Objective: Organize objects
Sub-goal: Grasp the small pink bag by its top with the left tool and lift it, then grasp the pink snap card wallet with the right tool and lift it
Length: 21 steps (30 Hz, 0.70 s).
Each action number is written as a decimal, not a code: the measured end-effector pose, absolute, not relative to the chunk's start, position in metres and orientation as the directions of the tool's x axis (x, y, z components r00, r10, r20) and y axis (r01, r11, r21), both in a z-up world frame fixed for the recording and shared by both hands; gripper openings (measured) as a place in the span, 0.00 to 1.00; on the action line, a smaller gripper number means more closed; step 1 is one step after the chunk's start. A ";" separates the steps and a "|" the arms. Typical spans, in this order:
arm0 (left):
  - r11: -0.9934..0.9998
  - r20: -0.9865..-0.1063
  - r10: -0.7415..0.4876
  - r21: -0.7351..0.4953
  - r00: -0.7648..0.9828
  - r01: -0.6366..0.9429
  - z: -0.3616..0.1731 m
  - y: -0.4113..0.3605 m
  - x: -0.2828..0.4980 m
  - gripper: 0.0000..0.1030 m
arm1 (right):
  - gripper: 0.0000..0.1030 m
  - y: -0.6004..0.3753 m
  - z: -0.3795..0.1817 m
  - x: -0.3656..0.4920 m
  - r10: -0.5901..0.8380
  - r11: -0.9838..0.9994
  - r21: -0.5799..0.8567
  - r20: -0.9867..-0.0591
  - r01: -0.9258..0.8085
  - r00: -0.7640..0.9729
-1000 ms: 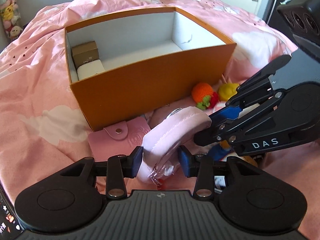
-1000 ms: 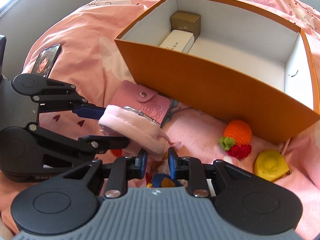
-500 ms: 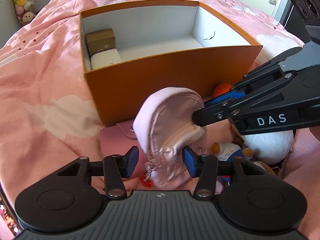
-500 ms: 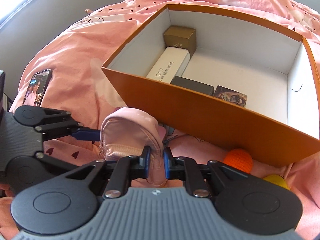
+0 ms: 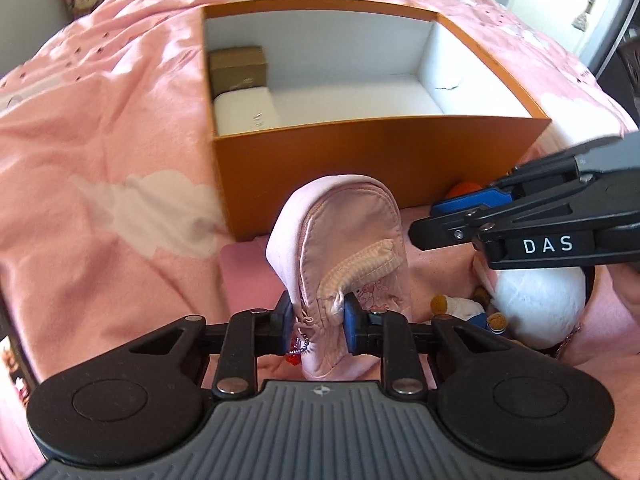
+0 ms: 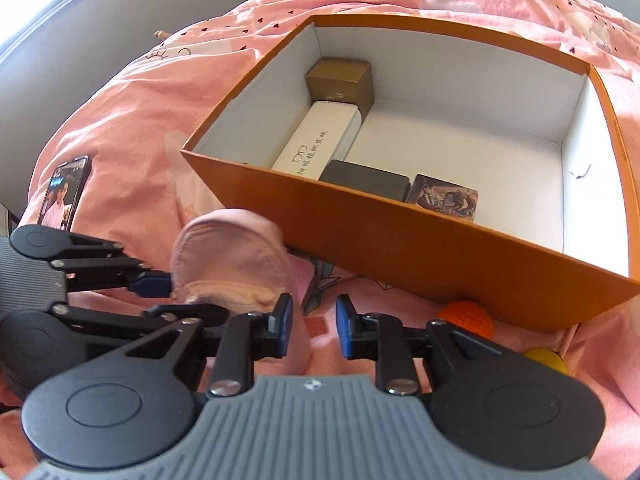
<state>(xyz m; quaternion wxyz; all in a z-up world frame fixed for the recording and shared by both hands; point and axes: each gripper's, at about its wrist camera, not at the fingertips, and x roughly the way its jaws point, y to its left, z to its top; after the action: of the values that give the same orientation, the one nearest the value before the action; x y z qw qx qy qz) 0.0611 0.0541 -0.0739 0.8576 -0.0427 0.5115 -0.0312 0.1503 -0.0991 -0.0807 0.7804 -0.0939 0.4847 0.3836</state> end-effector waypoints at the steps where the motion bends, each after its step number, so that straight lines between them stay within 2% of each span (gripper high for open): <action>1: 0.995 -0.879 -0.084 -0.098 0.469 -0.006 -0.071 0.057 0.060 0.26 | 0.26 -0.099 -0.082 0.152 0.503 0.697 0.230 -0.831 -0.680 0.235; 2: 0.996 -0.883 -0.066 -0.084 0.465 -0.017 -0.067 0.059 0.059 0.26 | 0.26 -0.100 -0.083 0.154 0.501 0.705 0.238 -0.834 -0.668 0.232; 6: 0.998 -0.893 0.000 -0.026 0.450 -0.051 -0.057 0.069 0.055 0.26 | 0.39 -0.100 -0.090 0.165 0.516 0.730 0.311 -0.835 -0.608 0.192; 12: 0.992 -0.900 0.029 -0.026 0.434 -0.120 -0.055 0.082 0.054 0.26 | 0.44 -0.082 -0.106 0.176 0.549 0.729 0.417 -0.830 -0.543 0.100; 14: 0.991 -0.900 0.037 -0.022 0.434 -0.130 -0.056 0.083 0.054 0.26 | 0.47 -0.074 -0.113 0.176 0.549 0.725 0.431 -0.832 -0.537 0.073; 21: 0.986 -0.901 0.035 -0.040 0.431 -0.163 -0.057 0.092 0.057 0.26 | 0.51 -0.062 -0.146 0.181 0.529 0.743 0.471 -0.848 -0.476 -0.015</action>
<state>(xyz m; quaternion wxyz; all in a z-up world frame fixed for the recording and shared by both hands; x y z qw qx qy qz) 0.0567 0.0917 -0.0573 0.8438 -0.0606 0.5299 0.0587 0.1808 -0.0615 -0.1463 0.7016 0.0215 0.6157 0.3581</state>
